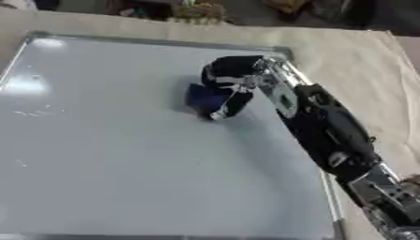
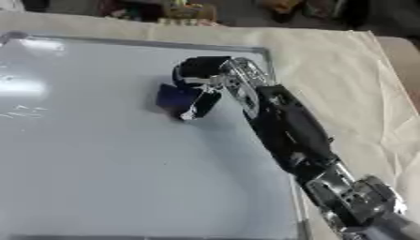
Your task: Wipe the whiteboard clean with a brush.
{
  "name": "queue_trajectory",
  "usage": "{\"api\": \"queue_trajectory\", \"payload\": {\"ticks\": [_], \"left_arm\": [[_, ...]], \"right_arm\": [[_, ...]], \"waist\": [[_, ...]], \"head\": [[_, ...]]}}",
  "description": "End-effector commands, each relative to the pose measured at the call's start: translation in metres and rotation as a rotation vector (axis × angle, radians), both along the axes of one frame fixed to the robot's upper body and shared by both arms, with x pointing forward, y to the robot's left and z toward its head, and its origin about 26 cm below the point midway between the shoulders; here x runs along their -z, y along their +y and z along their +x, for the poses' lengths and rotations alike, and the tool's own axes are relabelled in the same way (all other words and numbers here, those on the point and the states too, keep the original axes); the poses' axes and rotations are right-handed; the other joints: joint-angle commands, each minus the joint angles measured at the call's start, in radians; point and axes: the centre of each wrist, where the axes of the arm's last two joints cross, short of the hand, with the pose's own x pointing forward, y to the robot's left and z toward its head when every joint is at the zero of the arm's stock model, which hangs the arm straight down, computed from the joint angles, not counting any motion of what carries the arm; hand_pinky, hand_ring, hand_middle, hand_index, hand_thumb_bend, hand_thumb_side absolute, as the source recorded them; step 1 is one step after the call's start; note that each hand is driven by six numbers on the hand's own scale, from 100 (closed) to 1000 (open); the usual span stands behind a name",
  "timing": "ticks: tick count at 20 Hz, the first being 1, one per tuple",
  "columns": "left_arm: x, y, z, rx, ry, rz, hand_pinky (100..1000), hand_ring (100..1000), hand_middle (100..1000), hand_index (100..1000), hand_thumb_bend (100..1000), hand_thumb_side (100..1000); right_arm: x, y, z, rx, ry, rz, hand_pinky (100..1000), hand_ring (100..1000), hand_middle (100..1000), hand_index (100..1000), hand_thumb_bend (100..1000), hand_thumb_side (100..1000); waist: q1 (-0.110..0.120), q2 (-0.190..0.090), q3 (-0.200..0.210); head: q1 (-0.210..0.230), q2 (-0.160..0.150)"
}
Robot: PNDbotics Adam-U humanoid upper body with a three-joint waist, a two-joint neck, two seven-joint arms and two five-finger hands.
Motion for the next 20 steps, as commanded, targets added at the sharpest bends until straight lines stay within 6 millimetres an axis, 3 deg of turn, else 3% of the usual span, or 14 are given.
{"api": "queue_trajectory", "payload": {"ticks": [1,5,9,12,13,16,20], "left_arm": [[-0.0084,-0.0013,-0.0021,0.001,-0.030,0.011,325,397,452,487,100,858],[-0.0086,-0.0014,-0.0020,0.000,-0.031,0.009,325,397,452,488,100,859],[-0.0087,-0.0014,-0.0020,-0.001,-0.032,0.008,325,397,452,488,100,859],[-0.0089,-0.0017,-0.0018,0.000,-0.031,0.007,325,397,452,488,100,860],[-0.0090,-0.0018,-0.0018,0.000,-0.032,0.007,325,397,452,488,100,859],[-0.0092,-0.0017,-0.0018,0.000,-0.033,0.006,325,397,452,490,100,860],[-0.0091,-0.0016,-0.0018,0.000,-0.033,0.004,325,397,452,491,100,860]], "right_arm": [[-0.0109,-0.0002,-0.0004,-0.039,-0.004,-0.043,532,516,274,305,367,488],[-0.0106,-0.0002,-0.0002,-0.034,0.001,-0.037,556,538,321,368,321,470],[-0.0100,-0.0002,-0.0001,-0.030,0.007,-0.033,560,542,325,372,291,454],[-0.0095,0.0001,0.0000,-0.032,0.011,-0.033,555,538,318,363,186,397],[-0.0094,0.0000,0.0001,-0.031,0.012,-0.033,552,536,310,349,100,349],[-0.0091,-0.0007,0.0003,-0.024,0.014,-0.032,546,531,296,324,100,280],[-0.0080,-0.0007,0.0006,-0.023,0.016,-0.036,544,532,295,284,100,258]], "waist": [[0.006,-0.014,-0.002],[0.006,-0.013,0.001],[0.006,-0.013,-0.001],[0.006,-0.013,-0.003],[0.006,-0.013,-0.003],[0.006,-0.013,-0.001],[0.005,-0.013,-0.001]], "head": [[0.004,-0.005],[0.004,-0.008],[0.004,-0.011],[0.004,-0.014],[0.004,-0.014],[0.004,-0.014],[0.003,-0.016]]}}
